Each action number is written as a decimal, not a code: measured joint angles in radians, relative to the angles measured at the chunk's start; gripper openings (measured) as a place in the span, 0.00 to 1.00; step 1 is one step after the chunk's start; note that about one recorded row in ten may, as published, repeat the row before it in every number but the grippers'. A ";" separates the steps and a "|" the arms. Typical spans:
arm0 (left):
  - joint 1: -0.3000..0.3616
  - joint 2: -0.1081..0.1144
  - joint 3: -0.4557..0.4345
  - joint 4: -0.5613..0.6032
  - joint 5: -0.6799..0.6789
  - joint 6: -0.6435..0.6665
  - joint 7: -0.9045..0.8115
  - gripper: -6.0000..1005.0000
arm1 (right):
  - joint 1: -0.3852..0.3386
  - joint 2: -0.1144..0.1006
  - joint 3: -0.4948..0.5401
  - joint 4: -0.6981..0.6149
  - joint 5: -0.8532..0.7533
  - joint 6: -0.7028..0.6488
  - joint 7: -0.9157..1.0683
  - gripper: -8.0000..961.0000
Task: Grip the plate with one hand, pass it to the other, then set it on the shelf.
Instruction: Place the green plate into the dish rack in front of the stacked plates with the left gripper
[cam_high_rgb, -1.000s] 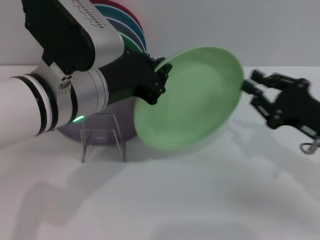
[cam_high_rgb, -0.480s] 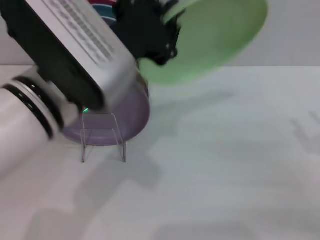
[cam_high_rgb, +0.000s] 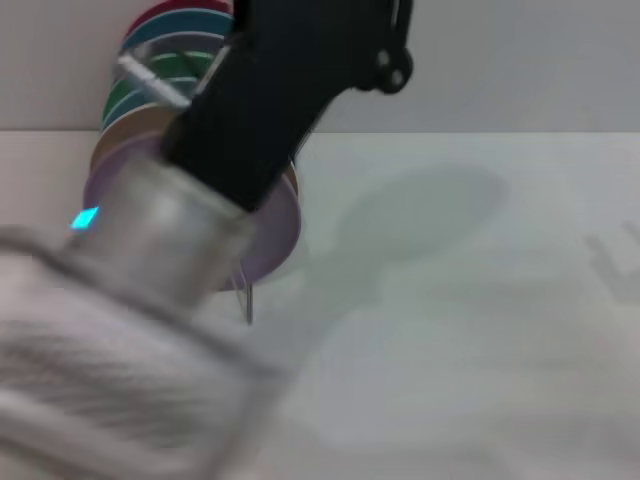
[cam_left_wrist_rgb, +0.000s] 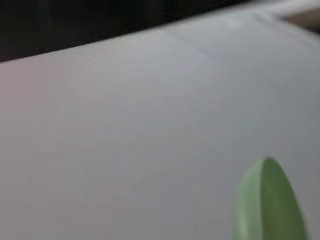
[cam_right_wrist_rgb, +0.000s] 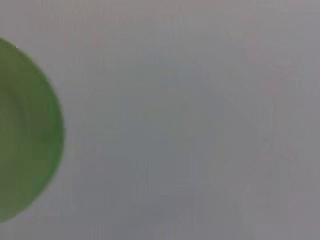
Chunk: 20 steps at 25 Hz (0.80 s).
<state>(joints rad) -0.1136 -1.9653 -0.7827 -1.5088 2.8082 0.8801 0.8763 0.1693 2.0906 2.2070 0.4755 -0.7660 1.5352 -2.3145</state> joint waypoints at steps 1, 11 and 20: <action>0.003 0.009 -0.015 0.020 0.043 0.031 -0.103 0.08 | 0.001 0.000 0.000 -0.001 0.000 -0.003 -0.001 0.65; -0.061 0.125 -0.165 0.419 0.088 0.263 -0.771 0.08 | -0.005 0.000 0.001 -0.015 -0.001 -0.017 -0.055 0.65; -0.200 0.155 -0.157 0.921 0.086 0.742 -1.042 0.08 | -0.006 0.000 0.000 -0.023 0.001 -0.018 -0.063 0.65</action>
<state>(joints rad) -0.3136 -1.8098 -0.9398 -0.5881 2.8938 1.6217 -0.1659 0.1630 2.0909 2.2074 0.4524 -0.7651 1.5169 -2.3770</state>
